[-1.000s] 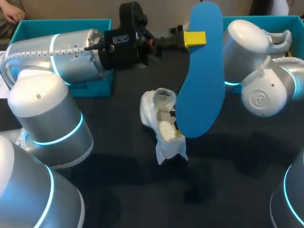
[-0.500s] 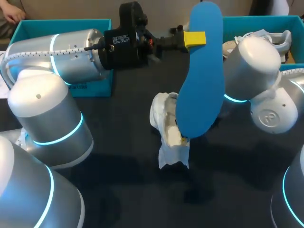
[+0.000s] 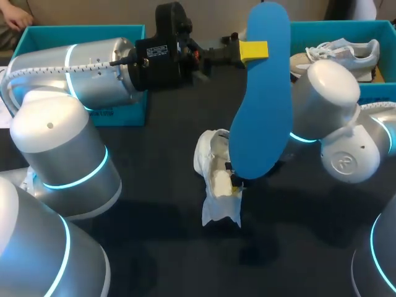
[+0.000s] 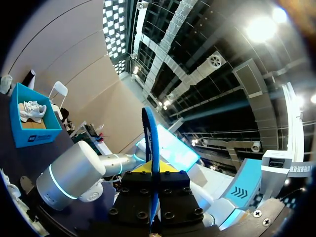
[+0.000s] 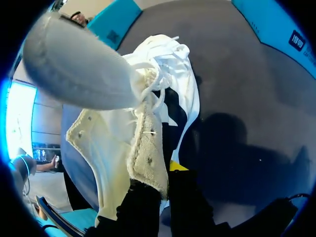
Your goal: Take the shoe out of the shoebox, open the shoe tongue, remove and reinsert the insole, then place the shoe into the shoebox
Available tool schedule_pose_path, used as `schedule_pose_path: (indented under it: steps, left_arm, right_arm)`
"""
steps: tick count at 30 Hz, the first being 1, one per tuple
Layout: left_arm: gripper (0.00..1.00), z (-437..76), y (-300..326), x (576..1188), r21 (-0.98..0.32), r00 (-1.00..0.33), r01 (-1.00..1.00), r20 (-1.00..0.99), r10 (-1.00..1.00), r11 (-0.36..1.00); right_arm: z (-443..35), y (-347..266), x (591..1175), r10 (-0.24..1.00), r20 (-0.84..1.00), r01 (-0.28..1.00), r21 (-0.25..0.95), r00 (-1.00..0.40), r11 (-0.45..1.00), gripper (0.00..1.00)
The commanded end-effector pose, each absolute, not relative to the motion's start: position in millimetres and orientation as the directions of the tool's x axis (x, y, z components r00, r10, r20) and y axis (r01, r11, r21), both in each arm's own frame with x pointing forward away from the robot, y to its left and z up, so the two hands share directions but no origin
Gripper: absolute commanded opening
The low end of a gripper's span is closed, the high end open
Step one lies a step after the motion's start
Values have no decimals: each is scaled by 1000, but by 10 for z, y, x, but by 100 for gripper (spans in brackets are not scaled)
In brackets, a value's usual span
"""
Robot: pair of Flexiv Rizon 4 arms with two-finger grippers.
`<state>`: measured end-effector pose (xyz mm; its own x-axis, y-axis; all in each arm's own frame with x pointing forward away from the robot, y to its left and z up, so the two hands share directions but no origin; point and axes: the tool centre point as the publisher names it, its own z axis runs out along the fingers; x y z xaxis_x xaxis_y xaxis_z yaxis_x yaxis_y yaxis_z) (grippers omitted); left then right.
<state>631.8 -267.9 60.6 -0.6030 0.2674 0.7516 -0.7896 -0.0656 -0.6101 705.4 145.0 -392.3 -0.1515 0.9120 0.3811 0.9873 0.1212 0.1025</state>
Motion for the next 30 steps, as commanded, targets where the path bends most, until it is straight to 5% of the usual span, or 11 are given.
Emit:
schedule_pose_path:
  steps: [1, 7, 10, 30]
  left_arm:
    - [0, 602, -2680, 6313, -610, -603, -790, 752, 266, -65]
    - [0, 602, -2680, 6313, -610, -603, -790, 752, 266, -65]
    - [0, 602, -2680, 6313, -610, -603, -790, 752, 266, -65]
    - [0, 602, -2680, 6313, -610, -603, -790, 752, 266, -65]
  right_arm:
    - [-4070, 1519, 7072, 912, 385, 989, 91, -141, 114, 0]
    - [-4092, 1501, 7059, 913, 388, 992, 81, -122, 98, 0]
    - [-4028, 1497, 7040, 909, 404, 993, 85, -107, 80, 100]
    - [-3270, 1361, 6938, 705, 703, 993, 119, -93, 13, 100]
